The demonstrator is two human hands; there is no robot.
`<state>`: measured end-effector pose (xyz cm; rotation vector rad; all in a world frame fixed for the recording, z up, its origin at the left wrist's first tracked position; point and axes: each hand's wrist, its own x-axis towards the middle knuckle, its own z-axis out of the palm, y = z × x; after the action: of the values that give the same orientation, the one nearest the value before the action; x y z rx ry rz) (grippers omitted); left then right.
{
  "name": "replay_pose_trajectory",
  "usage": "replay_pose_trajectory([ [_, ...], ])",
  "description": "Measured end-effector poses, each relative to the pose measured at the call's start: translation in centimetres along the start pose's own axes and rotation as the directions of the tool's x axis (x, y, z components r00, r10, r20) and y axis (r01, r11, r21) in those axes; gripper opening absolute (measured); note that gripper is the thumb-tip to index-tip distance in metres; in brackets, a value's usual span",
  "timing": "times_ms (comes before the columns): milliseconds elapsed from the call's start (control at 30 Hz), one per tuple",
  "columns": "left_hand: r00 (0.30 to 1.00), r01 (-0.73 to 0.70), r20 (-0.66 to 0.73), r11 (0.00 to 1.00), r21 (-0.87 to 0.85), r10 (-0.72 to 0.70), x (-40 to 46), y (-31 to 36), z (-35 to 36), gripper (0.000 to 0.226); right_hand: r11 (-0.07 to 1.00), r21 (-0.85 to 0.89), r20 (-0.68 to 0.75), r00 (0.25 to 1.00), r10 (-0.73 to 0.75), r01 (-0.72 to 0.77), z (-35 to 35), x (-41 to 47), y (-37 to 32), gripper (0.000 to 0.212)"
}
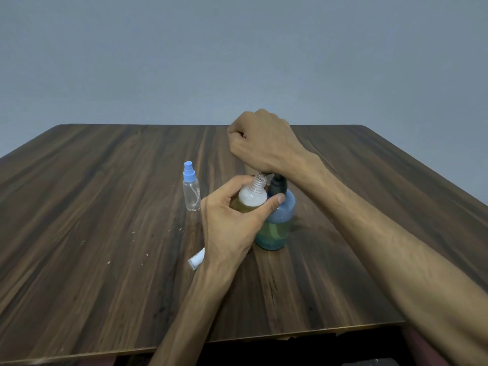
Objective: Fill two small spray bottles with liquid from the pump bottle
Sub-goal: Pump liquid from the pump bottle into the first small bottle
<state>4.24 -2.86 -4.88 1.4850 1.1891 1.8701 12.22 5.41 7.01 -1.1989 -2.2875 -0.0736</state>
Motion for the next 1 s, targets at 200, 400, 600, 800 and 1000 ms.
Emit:
replay_pose_trajectory([
  [200,1.000,-0.019,0.009,1.000,0.019,0.019,0.1,0.1,-0.1,0.035,1.000,-0.004,0.016,1.000,-0.001,0.001,0.2,-0.2,-0.1,0.027],
  [400,1.000,0.025,-0.006,1.000,-0.014,-0.025,0.1,0.3,0.1,0.039,0.998,0.023,-0.006,0.999,0.052,-0.051,-1.3,0.4,-0.4,0.025],
  [600,1.000,0.028,0.005,1.000,-0.005,-0.028,0.2,0.3,0.0,0.032,0.995,0.005,0.089,0.992,0.095,-0.096,-0.8,0.6,-0.7,0.026],
  [800,1.000,0.018,0.021,1.000,-0.002,-0.018,0.1,0.3,-0.1,0.032,0.997,-0.023,0.054,0.996,0.076,-0.075,-0.1,0.2,-0.9,0.033],
  [1000,1.000,0.018,0.010,1.000,-0.011,-0.018,0.4,0.2,0.0,0.035,0.990,-0.001,0.053,0.989,0.138,-0.138,0.2,-0.1,-0.5,0.033],
])
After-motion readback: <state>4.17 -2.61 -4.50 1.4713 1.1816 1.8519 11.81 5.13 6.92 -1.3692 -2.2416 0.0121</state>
